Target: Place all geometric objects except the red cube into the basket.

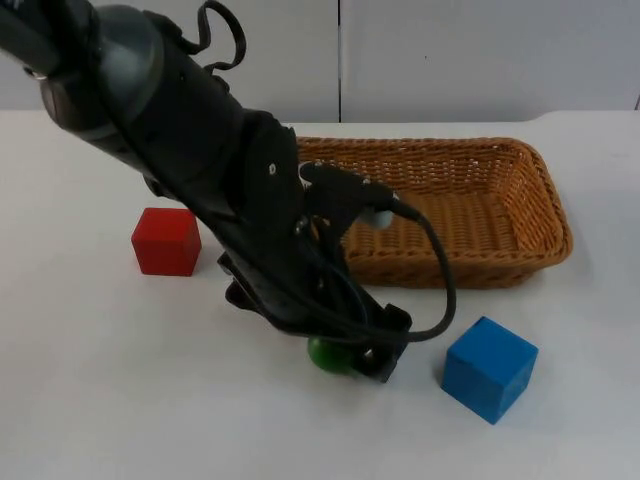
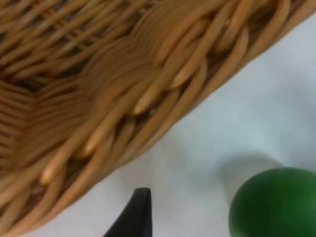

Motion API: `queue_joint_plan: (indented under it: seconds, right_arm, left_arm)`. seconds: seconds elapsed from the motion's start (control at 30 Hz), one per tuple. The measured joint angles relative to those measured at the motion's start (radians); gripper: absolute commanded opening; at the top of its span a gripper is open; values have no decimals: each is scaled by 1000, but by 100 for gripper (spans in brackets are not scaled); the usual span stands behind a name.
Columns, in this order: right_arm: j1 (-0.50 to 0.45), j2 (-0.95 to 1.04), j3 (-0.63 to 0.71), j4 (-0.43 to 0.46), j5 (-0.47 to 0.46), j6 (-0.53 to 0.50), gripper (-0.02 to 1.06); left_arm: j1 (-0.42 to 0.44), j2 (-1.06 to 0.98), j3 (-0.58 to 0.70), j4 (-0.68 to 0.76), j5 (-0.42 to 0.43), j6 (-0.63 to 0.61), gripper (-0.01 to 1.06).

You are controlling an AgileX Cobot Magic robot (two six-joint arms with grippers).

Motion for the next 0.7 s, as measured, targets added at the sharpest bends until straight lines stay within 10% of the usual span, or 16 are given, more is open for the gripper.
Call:
queue_joint_plan:
  seconds: [0.07, 0.27, 0.7]
  right_arm:
    - [0, 0, 0, 0, 0, 0, 103]
    - [0, 0, 0, 0, -2, 0, 103]
    - [0, 0, 0, 0, -2, 0, 103]
  left_arm:
    - [0, 8, 0, 0, 2, 4, 89]
    - [0, 18, 0, 0, 6, 9, -1]
    - [0, -211, 0, 22, 68, -3, 1]
